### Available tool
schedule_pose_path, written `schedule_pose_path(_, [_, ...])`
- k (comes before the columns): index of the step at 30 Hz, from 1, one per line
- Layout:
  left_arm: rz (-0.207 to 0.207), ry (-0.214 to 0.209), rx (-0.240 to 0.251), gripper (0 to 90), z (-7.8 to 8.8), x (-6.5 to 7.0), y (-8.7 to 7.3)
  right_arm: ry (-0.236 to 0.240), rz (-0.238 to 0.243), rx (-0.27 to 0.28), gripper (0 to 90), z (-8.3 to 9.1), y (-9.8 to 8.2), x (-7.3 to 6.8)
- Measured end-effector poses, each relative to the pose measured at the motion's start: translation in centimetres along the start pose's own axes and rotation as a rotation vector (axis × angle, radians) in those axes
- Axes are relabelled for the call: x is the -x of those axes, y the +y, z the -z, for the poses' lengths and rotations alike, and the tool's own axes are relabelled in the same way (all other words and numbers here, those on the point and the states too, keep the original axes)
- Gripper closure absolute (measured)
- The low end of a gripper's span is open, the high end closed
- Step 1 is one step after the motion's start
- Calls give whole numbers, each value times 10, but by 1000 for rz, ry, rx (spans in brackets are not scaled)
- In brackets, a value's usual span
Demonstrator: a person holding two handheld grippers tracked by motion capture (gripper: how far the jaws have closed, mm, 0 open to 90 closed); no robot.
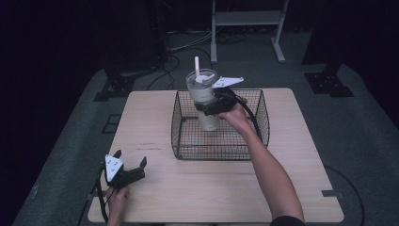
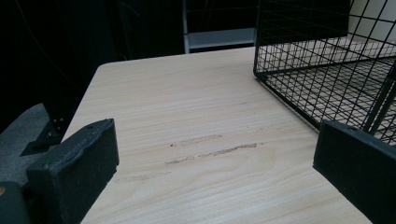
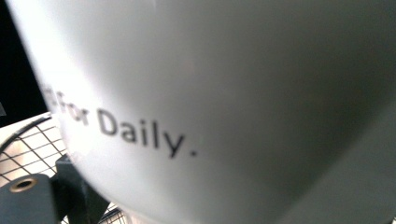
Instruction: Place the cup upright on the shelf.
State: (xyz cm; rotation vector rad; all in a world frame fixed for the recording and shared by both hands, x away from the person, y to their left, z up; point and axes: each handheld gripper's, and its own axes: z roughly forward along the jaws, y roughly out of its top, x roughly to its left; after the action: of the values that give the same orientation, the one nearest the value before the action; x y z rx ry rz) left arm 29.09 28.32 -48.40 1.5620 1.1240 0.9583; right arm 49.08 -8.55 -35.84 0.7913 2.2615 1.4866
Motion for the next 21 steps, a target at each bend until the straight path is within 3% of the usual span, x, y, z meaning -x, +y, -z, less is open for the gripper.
schedule_pose_path(21, [-9,-1,-4,0,0,0,0,10,16,-51,77,-29,-13,3])
